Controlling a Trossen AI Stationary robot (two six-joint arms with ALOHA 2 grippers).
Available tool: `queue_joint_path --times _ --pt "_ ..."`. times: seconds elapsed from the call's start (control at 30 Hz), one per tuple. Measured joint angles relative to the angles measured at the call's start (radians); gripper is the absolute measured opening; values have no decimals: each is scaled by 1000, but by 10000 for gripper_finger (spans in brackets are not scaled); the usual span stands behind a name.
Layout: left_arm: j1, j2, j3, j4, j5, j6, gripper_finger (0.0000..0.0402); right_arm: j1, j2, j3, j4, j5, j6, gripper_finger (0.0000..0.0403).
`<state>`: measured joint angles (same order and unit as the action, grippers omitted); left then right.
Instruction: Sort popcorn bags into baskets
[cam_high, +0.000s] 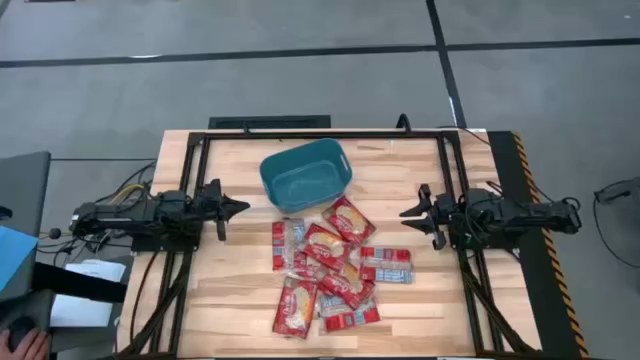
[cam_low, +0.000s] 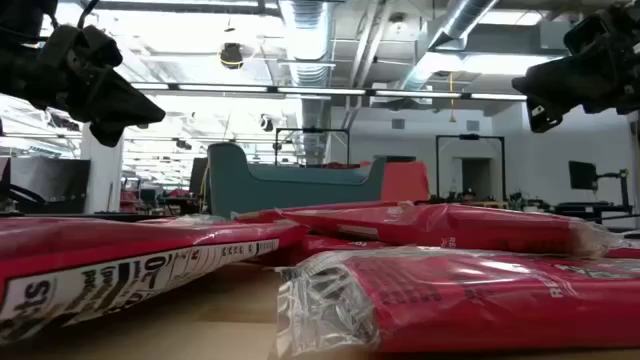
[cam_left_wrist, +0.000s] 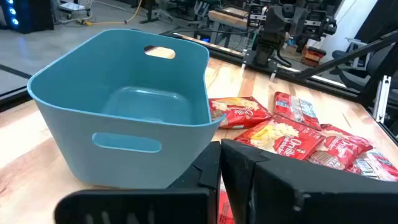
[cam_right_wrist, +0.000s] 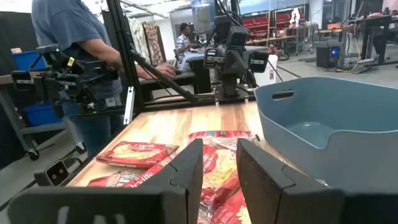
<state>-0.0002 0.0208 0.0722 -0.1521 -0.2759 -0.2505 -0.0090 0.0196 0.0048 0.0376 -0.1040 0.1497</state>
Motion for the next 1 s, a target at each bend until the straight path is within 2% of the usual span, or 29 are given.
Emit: queue_joint_path --times 1.0 --pt "2 -16 0 2 1 0 0 0 0 0 0 0 0 124"
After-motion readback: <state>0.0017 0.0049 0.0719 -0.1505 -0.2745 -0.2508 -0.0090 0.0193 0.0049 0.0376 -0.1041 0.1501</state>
